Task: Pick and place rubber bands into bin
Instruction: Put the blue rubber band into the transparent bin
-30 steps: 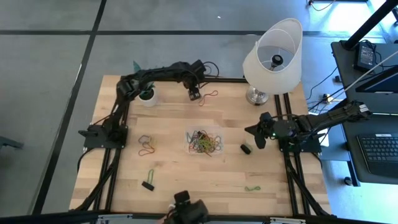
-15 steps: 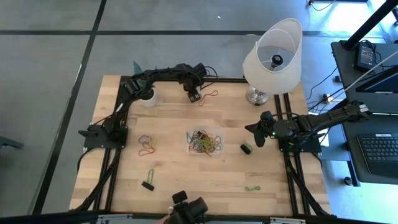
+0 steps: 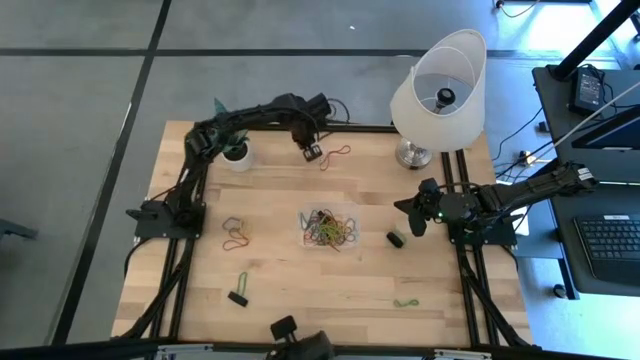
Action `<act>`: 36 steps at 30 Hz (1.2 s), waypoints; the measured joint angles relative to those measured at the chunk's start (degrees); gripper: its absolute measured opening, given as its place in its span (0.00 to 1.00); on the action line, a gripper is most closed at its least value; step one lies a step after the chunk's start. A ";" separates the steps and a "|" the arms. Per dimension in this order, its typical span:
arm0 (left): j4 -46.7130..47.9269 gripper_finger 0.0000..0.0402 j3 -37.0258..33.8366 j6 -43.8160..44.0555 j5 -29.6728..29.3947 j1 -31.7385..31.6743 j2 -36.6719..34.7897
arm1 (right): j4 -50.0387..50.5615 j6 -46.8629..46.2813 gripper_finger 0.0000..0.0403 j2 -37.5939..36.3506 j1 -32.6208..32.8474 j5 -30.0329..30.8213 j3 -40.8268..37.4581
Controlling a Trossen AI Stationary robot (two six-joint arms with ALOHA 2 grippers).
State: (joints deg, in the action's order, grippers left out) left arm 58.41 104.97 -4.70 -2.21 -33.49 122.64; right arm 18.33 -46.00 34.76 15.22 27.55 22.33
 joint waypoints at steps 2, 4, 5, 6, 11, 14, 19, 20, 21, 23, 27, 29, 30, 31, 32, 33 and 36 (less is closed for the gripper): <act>0.07 0.01 0.00 2.82 -0.36 1.13 -3.02 | 0.24 -0.13 0.04 0.00 0.00 -0.04 0.00; -0.09 0.01 0.00 5.22 -0.31 3.09 -6.63 | 0.30 -0.17 0.04 0.00 0.00 -0.40 0.00; -0.10 0.01 0.05 6.00 -0.45 4.23 -8.31 | 0.34 -0.13 0.04 0.00 0.00 -0.49 0.00; -0.21 0.01 0.11 6.67 -0.80 5.53 -9.86 | 0.41 -0.12 0.04 0.00 0.00 -0.56 0.00; -0.35 0.01 0.09 7.46 -6.05 14.14 -14.88 | 1.26 -0.02 0.04 -0.02 0.00 -0.61 0.00; -0.43 0.01 0.09 8.76 -8.26 20.47 -15.73 | 1.70 -0.02 0.04 -0.01 0.00 -0.62 0.00; -1.97 0.01 0.11 13.89 -10.98 29.25 -14.68 | 3.65 -0.02 0.04 0.00 0.00 -0.66 0.02; -1.69 0.01 0.01 15.20 -12.39 30.69 -14.06 | 3.74 -0.02 0.04 -0.01 0.00 -0.64 0.02; -1.56 0.01 -0.17 16.24 -13.55 32.06 -13.31 | 3.81 -0.02 0.04 -0.02 0.00 -0.66 0.02; -1.32 0.01 -0.64 18.12 -14.23 34.01 -12.12 | 3.83 -0.02 0.04 -0.01 0.00 -0.66 0.02; -0.96 0.01 -1.43 22.65 -12.92 35.94 -9.03 | 4.10 -0.02 0.04 -0.02 0.00 -1.69 0.02; 0.28 0.01 -1.56 24.70 -12.88 36.50 -6.95 | 4.10 -0.03 0.04 -0.02 0.00 -2.23 0.02; 0.43 0.01 -1.57 25.51 -12.52 36.71 -6.07 | 4.11 -0.02 0.04 -0.02 0.00 -2.52 0.02; 0.32 0.01 -1.54 26.18 -11.66 36.87 -5.21 | 4.13 -0.02 0.04 -0.02 0.00 -3.10 0.02; 0.19 0.01 -1.51 26.61 -10.28 36.93 -4.35 | 4.11 -0.02 0.04 -0.02 0.00 -3.60 0.02; 0.28 0.01 -1.51 26.89 -9.02 36.93 -3.38 | 4.15 -0.02 0.04 -0.02 0.00 -3.83 0.02; 0.35 0.01 -1.53 28.59 -8.01 37.23 -0.43 | 4.20 -0.02 0.04 -0.02 0.00 -4.86 0.02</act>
State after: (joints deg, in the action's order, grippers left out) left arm 58.76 103.44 23.89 -10.22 3.74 122.21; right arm 22.52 -46.02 34.74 15.22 22.69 22.35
